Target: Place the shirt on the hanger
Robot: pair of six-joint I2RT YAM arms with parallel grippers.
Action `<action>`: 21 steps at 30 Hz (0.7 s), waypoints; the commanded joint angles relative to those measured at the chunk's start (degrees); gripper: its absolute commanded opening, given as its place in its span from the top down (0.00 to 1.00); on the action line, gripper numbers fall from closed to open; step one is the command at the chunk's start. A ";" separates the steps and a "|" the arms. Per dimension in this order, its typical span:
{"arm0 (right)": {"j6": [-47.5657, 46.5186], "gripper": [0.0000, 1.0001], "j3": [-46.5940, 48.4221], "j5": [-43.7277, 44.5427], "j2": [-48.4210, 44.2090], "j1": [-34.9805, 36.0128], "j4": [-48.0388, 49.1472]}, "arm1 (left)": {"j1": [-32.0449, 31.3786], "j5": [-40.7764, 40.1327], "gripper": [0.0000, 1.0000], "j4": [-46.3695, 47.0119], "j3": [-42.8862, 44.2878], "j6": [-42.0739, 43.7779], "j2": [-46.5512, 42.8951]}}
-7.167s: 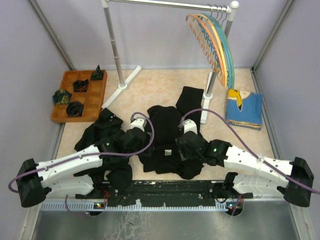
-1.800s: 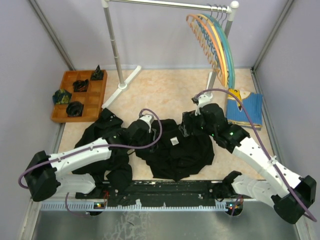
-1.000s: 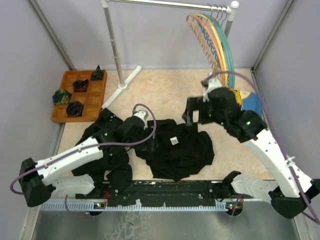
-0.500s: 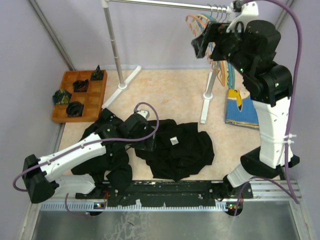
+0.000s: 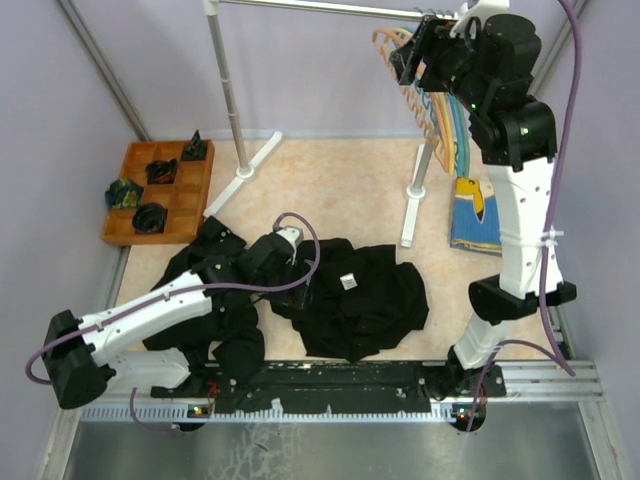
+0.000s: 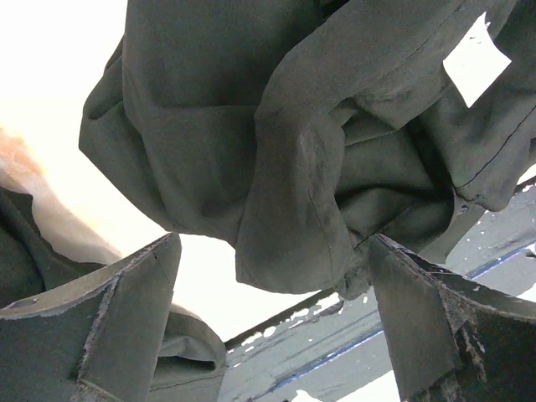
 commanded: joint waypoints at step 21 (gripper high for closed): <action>-4.70 0.39 1.53 7.33 5.95 -0.60 -0.17 | 0.21 0.25 0.04 3.22 -1.07 -0.08 1.54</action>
